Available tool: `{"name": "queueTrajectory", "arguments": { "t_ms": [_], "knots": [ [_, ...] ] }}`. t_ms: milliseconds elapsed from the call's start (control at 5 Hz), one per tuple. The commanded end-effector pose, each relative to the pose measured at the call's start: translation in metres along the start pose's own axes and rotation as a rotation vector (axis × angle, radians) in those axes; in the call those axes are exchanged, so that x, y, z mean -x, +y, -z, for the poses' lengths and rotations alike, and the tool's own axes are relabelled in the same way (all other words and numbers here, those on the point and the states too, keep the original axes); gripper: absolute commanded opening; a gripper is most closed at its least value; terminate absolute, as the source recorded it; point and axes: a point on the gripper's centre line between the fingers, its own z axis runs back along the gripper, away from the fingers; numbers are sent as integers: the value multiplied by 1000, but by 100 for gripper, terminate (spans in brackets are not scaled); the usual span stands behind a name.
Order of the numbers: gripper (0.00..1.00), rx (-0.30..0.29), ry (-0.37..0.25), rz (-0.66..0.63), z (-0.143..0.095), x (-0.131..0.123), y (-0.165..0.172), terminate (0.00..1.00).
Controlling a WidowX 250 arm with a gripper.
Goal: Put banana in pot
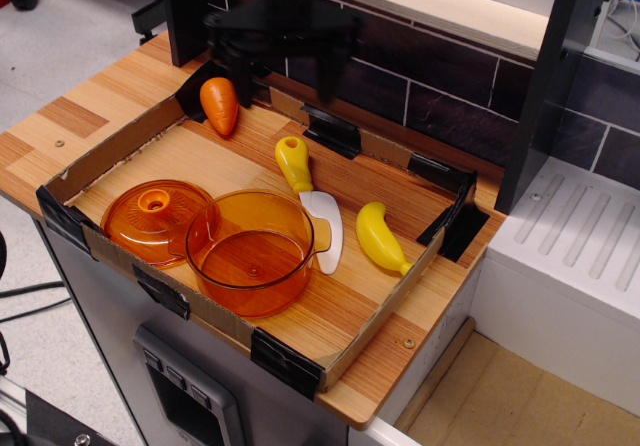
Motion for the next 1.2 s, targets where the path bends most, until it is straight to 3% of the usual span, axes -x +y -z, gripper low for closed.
{"name": "queueTrajectory", "arguments": {
  "t_ms": [0,200,600,1000],
  "knots": [
    [100,109,-2,-28,-15,20,-28,0],
    [100,140,49,-70,-10,31,-36,0],
    [100,199,69,-160,2,48,-43,0],
    [100,199,89,-188,10,59,-53,0]
  ]
}}
